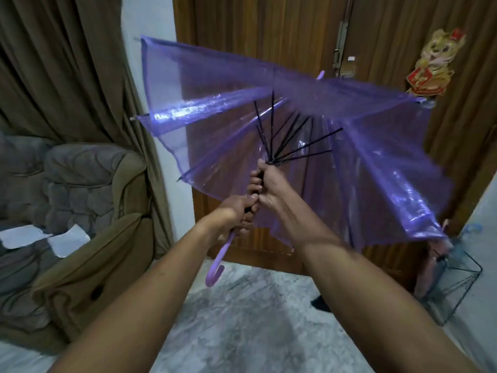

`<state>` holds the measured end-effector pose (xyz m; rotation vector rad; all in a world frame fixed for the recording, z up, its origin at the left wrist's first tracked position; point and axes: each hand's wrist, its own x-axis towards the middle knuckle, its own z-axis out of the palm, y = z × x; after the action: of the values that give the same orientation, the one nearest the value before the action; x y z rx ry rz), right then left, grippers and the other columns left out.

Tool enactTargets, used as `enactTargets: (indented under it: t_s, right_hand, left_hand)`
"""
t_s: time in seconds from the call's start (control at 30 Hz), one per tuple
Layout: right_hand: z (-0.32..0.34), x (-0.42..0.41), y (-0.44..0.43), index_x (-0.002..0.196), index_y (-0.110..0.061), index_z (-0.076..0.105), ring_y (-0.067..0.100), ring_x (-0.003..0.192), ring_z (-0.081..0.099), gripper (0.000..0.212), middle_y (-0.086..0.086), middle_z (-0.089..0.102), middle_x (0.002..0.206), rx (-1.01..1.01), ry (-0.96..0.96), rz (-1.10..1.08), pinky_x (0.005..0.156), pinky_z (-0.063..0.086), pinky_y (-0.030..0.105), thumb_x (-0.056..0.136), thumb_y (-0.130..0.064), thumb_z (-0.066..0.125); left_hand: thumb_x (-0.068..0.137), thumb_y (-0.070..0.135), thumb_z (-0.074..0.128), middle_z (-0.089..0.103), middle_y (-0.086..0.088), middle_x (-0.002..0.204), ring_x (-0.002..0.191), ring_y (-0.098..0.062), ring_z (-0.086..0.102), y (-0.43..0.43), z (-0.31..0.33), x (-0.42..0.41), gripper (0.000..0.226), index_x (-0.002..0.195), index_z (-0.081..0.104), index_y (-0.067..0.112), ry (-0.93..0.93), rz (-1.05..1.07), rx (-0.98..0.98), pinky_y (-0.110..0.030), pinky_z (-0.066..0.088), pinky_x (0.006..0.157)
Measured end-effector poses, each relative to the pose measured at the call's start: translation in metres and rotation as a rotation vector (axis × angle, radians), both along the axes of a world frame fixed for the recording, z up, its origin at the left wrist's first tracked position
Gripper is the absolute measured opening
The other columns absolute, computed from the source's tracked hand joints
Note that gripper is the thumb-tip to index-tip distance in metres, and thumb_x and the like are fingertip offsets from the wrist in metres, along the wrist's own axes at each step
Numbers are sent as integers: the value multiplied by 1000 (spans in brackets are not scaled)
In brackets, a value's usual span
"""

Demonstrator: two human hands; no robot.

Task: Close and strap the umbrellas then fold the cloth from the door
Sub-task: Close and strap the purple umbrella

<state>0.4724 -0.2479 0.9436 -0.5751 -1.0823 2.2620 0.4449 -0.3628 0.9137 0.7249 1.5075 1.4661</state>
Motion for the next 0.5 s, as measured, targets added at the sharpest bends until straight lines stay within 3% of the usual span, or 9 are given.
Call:
enactTargets:
  t_s: [0.1, 0.23, 0.33, 0.43, 0.5]
  right_hand:
    - [14, -1, -8, 68, -17, 33, 5, 25, 16, 40, -8, 21, 36, -5, 49, -159, 32, 9, 12, 108, -21, 39]
    - [31, -2, -9, 70, -18, 37, 4, 26, 14, 36, -9, 19, 36, 33, 90, -312, 33, 10, 10, 105, -13, 39]
    - [46, 7, 8, 70, -20, 38, 4, 27, 12, 37, -10, 17, 37, 16, 149, -390, 33, 10, 9, 104, -7, 32]
    - [54, 16, 14, 70, -19, 35, 5, 26, 13, 37, -9, 17, 36, -9, 168, -424, 30, 10, 11, 106, -10, 31]
    - [57, 19, 8, 69, -18, 32, 5, 24, 15, 38, -7, 19, 35, -20, 177, -393, 28, 11, 13, 107, -15, 34]
  left_hand:
    - [106, 35, 39, 27, 5, 38, 26, -5, 21, -4, 8, -1, 44, 68, 44, 15, 23, -30, 21, -11, 16, 37]
    - [104, 32, 43, 42, 0, 42, 31, -9, 37, -18, 12, -5, 40, 78, 62, 8, 22, -36, 110, -17, 29, 35]
    - [106, 27, 39, 47, -5, 47, 37, -15, 44, -47, -8, -14, 39, 91, 66, 3, 91, -179, 137, -22, 36, 42]
    - [108, 24, 36, 31, 2, 40, 29, -9, 27, -56, -19, -14, 38, 80, 54, 7, 116, -134, 216, -14, 21, 36]
    - [108, 25, 35, 27, 4, 41, 29, -7, 20, -53, -19, -13, 38, 76, 49, 11, 156, -73, 242, -12, 14, 41]
